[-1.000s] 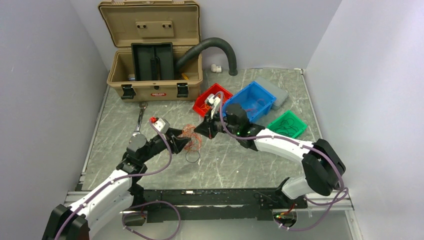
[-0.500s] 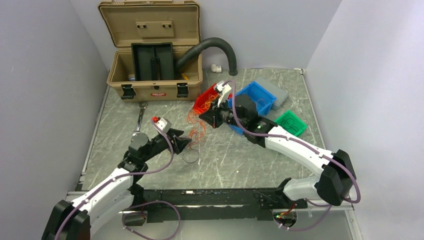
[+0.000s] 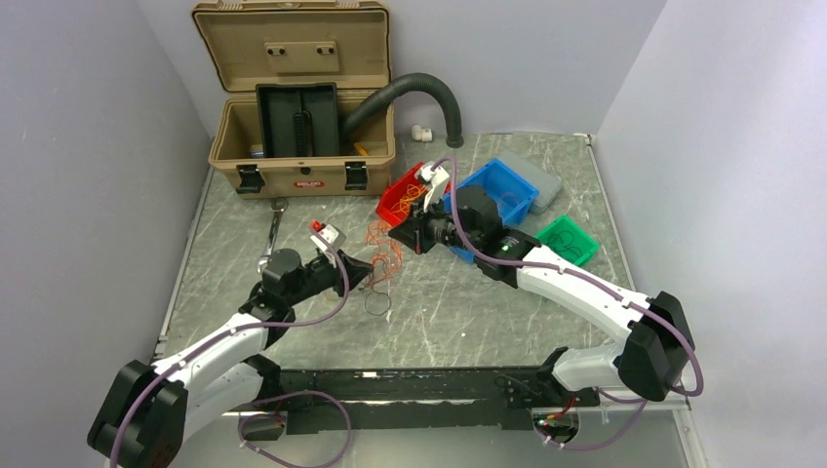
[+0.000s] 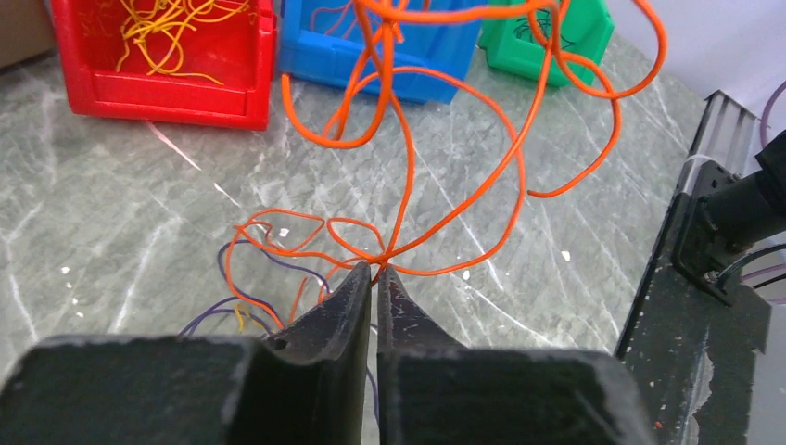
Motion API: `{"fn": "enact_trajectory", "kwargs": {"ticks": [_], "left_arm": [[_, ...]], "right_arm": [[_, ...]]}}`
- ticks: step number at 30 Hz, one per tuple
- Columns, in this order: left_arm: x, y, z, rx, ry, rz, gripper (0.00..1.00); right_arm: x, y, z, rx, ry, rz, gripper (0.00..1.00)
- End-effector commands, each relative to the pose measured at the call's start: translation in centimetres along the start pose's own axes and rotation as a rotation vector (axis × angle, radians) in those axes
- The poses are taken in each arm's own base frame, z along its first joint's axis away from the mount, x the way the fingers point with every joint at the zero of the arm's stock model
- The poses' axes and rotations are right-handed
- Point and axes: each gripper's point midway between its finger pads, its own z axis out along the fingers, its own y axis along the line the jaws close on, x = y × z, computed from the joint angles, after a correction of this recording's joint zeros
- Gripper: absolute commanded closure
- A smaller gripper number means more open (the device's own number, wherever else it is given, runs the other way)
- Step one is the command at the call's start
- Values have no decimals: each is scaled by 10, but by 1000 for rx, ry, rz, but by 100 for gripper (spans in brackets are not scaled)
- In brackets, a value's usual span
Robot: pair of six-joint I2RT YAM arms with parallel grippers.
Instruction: Untangle the cables
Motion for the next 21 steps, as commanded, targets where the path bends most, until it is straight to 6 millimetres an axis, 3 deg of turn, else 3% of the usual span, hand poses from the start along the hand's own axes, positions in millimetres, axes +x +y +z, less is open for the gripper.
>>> {"fn": "enact_trajectory", "kwargs": {"ticks": [1,4,10,17,21], "left_arm": [[-19,-12,8,64,-27,37,96],[-17,-7,10,37,-10,25,100],[-17,11,4,-76,-17,20,100],[-15,10,5,-71,-6,25,99],[-12,5,10,-43,14,42,45]], "right_arm": [[-28,1,-11,37,-64,-37,100],[-33,-8,-19,100,-86,-48,100],[-43,-65,-51,443,-150,-5,100],[-54,-76,-68,490,-171,34,100],[-63,-61,-64,402,-169,60,100]]}}
